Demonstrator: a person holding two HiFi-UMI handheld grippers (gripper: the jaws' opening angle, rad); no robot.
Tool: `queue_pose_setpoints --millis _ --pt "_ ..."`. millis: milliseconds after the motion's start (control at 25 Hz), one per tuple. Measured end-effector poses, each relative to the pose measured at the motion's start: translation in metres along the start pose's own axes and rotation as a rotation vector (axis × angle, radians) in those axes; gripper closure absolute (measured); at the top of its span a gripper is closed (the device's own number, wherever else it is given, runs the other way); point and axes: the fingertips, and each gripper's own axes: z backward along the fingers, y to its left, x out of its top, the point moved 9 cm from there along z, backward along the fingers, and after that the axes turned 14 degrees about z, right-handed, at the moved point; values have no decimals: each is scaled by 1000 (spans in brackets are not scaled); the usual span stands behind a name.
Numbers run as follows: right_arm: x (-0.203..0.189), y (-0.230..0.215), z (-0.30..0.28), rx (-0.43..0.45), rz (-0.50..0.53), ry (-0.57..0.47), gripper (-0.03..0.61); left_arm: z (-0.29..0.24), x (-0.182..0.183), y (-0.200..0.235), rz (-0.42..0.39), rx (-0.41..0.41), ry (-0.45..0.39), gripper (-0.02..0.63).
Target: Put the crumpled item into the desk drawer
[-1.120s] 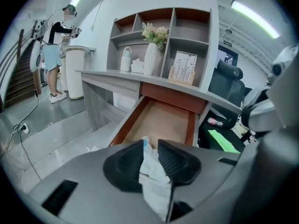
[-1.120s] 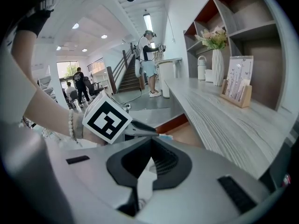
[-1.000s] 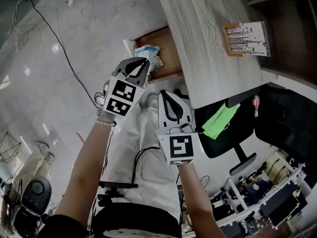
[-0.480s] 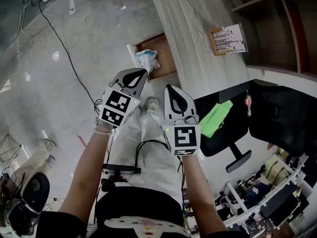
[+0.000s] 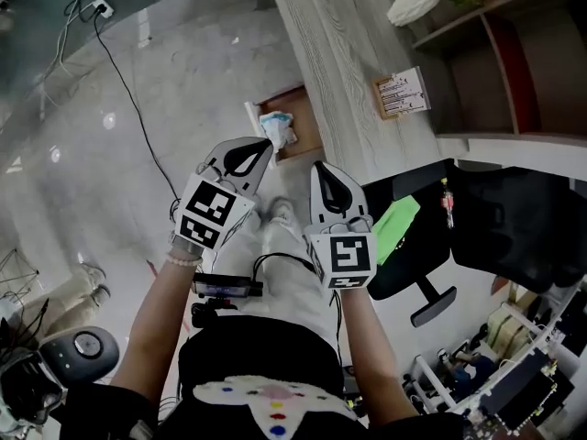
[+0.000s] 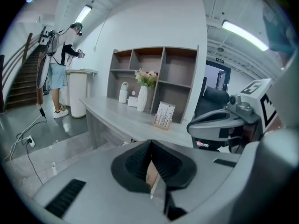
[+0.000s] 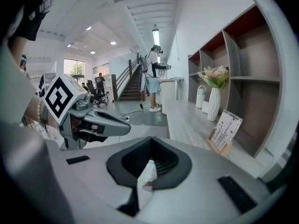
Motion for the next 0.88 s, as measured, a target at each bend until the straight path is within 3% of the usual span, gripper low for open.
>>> queue_pose_setpoints --millis 440,880 --pt "50 -20 38 -40 60 -98 575 67 63 -27 -97 60 -181 603" --pt "89 -19 64 -25 120 -163 575 113 91 -49 -141 83 -278 603"
